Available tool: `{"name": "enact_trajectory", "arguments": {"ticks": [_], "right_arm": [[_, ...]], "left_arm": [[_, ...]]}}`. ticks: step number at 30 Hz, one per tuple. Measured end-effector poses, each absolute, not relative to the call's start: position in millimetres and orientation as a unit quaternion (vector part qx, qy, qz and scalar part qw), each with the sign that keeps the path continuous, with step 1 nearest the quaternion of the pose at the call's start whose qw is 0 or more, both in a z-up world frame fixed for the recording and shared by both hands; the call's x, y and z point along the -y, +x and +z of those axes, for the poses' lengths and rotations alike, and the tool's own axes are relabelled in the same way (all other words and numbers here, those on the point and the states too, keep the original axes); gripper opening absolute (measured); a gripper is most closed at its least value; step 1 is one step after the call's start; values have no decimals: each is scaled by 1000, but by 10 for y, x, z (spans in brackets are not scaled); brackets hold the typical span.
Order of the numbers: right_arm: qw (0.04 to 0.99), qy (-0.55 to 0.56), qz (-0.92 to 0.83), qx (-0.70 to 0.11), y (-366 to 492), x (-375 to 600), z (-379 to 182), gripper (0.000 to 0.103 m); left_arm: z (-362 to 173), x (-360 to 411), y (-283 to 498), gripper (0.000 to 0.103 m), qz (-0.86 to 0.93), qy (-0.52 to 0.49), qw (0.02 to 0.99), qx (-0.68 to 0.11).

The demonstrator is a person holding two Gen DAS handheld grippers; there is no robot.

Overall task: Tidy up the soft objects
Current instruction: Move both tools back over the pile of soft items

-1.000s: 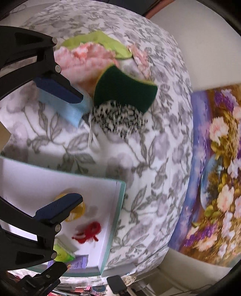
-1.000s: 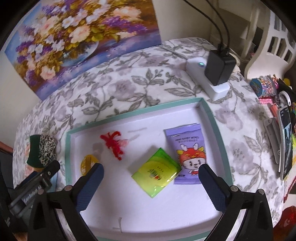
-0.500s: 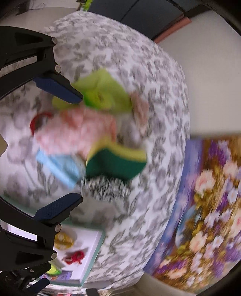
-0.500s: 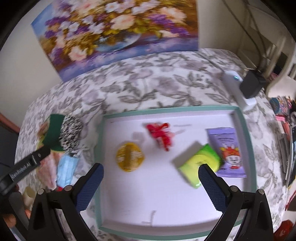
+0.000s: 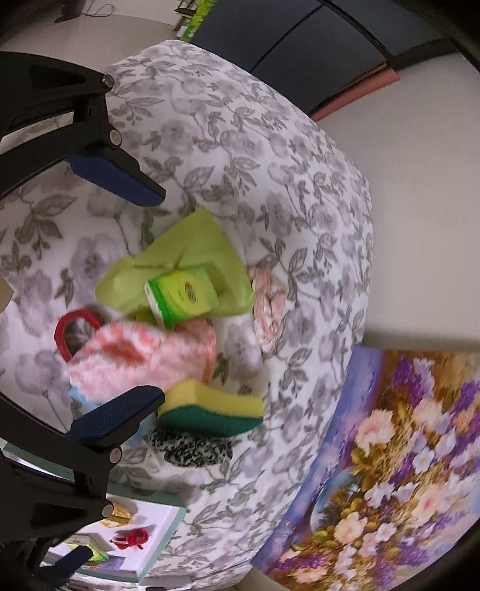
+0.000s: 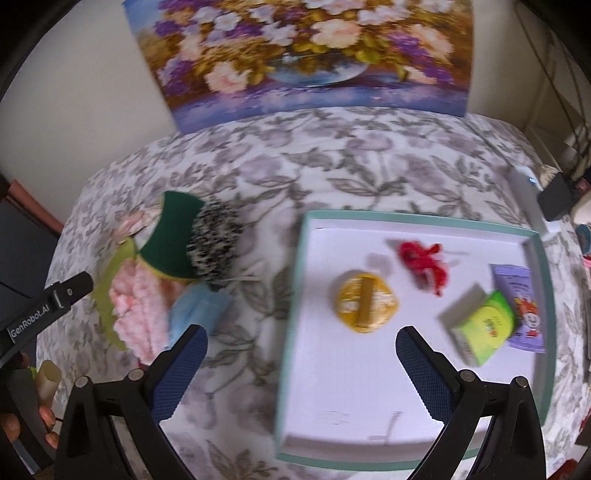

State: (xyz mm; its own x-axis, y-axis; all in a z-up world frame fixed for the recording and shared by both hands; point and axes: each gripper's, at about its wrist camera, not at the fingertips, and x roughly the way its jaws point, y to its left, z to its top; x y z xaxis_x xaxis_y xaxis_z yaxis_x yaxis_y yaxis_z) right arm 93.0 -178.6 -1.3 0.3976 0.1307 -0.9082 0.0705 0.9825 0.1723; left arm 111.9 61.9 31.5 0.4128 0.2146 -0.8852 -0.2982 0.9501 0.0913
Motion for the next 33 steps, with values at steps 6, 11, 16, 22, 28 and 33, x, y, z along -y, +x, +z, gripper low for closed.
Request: {"name": "enact_trajectory", "arguments": {"ticks": [6, 11, 16, 22, 28, 33], "right_arm": [[822, 94, 43, -560, 997, 1491, -127, 103], [815, 97, 57, -568, 1055, 1324, -247, 103], [808, 114, 78, -573, 1128, 1200, -392, 103], [808, 119, 76, -573, 1210, 1138, -516, 99], [809, 158, 77, -561, 1301, 1168, -573, 97], [813, 168, 72, -553, 1354, 1127, -643, 90]], "left_arm": [[202, -849, 1077, 98, 151, -78, 832, -527], [80, -980, 1080, 98, 148, -104, 823, -539], [-97, -1033, 1114, 98, 137, -142, 805, -559], [-222, -961, 1192, 98, 121, -158, 799, -568], [-360, -897, 1268, 98, 116, -170, 792, -574], [-427, -854, 1311, 98, 121, -165, 789, -580]]}}
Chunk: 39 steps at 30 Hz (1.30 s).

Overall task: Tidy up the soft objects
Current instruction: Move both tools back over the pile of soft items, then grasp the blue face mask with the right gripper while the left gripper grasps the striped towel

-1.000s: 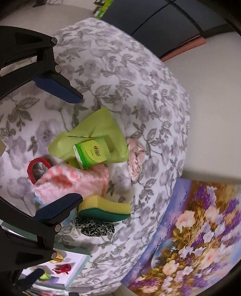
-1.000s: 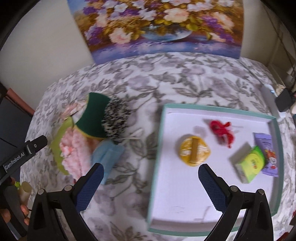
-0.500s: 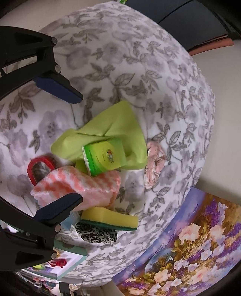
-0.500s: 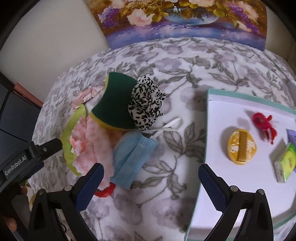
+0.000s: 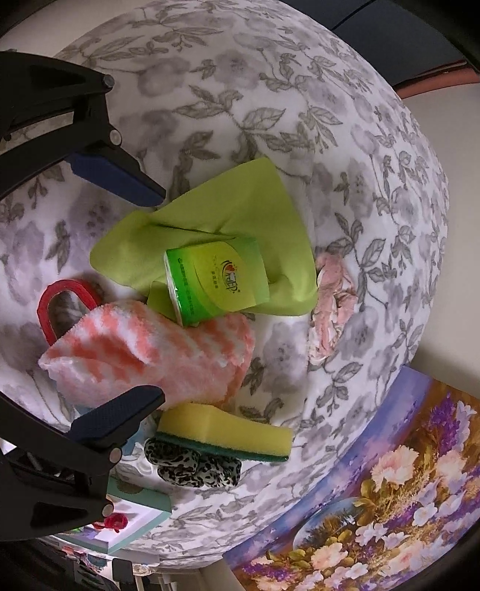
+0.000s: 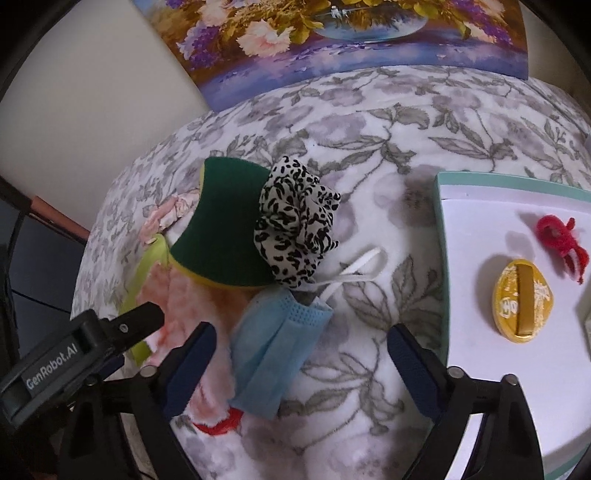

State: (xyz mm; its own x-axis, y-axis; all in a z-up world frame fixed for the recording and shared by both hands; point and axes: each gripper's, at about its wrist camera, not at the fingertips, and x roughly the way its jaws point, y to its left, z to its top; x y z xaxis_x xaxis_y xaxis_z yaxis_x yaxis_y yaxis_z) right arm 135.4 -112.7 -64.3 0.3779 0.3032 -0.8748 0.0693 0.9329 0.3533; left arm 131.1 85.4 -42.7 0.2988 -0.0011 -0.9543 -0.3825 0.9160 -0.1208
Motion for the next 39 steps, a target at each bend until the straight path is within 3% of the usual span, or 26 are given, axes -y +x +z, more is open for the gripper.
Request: {"name": "enact_trajectory", "arguments": {"ticks": [9, 14, 19, 24, 30, 39], "right_arm": [[810, 144, 72, -564, 1394, 965, -784, 79], [810, 139, 76, -565, 1375, 942, -797, 66], [808, 131, 79, -568, 1364, 926, -791, 49], [804, 136, 88, -572, 1365, 917, -792, 33], [798, 156, 96, -575, 1353, 979, -774, 18], [794, 175, 93, -574, 1341, 1106, -713, 11]], "left_arm": [[-571, -810, 1344, 95, 99, -198, 776, -590], [-655, -761, 1354, 73, 84, -212, 767, -600], [-664, -712, 1363, 44, 69, -219, 767, -599], [-653, -675, 1367, 24, 59, -217, 771, -596], [-610, -674, 1365, 18, 55, -217, 777, -589], [-462, -733, 1352, 14, 56, -224, 792, -565]]}}
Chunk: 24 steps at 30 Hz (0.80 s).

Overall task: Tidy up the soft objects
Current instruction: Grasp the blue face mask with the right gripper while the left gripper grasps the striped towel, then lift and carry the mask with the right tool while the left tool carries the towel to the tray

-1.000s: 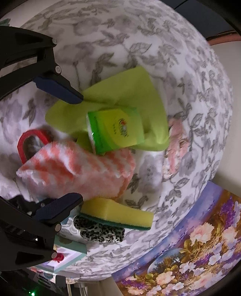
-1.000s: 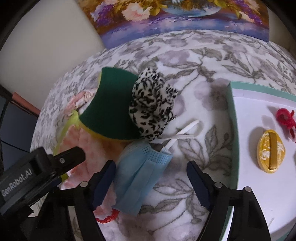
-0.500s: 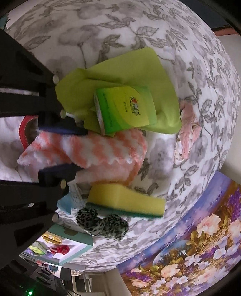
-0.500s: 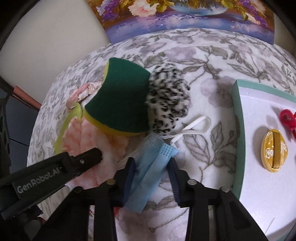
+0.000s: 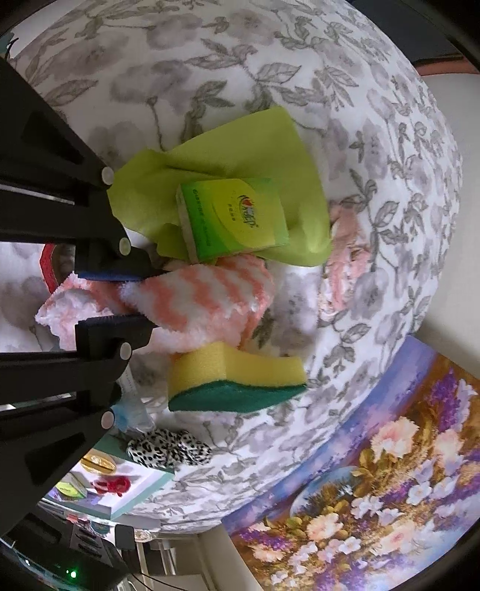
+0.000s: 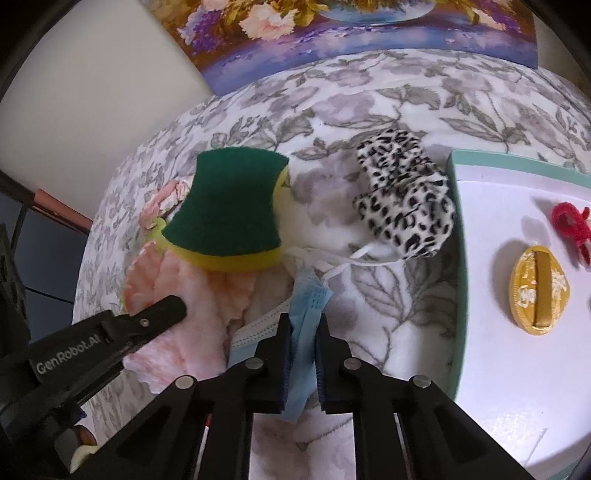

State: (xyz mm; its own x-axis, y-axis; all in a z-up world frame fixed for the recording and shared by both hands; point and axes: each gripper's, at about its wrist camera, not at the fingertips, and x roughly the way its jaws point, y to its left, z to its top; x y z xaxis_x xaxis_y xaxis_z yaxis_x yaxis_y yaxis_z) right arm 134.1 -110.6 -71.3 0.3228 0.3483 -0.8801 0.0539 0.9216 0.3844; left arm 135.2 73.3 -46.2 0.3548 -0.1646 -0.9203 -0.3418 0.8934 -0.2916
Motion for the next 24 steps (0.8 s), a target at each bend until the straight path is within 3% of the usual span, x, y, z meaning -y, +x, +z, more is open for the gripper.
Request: {"name": "enact_trajectory", "arguments": {"ticks": [24], "right_arm": [[816, 198, 101, -533, 1207, 1428, -182, 9]], "left_arm": [[513, -917, 1057, 14, 58, -231, 863, -446]]}}
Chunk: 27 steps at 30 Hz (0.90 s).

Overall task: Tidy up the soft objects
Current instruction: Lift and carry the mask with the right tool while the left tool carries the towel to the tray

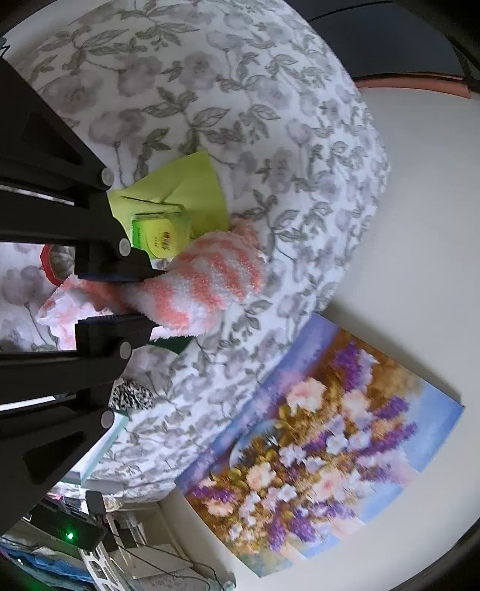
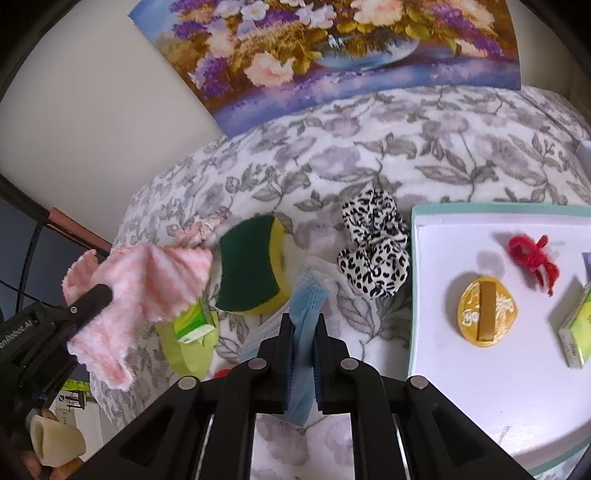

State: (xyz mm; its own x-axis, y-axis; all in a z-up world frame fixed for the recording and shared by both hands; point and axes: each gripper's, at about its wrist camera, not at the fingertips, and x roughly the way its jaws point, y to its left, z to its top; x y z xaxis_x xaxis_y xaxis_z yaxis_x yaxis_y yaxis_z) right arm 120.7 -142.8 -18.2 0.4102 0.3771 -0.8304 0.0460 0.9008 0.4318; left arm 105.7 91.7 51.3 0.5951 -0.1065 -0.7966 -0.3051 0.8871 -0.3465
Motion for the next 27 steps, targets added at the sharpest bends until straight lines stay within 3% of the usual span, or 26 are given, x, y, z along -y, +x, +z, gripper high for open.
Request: {"name": "enact_trajectory", "arguments": {"ticks": [15, 27], "right_arm": [[840, 203, 95, -494, 1075, 1650, 253, 9], [845, 207, 22, -492, 1029, 2329, 263, 10]], "left_arm": [[902, -577, 939, 14, 30, -213, 884, -415], [843, 335, 1048, 14, -44, -164, 879, -446]]}}
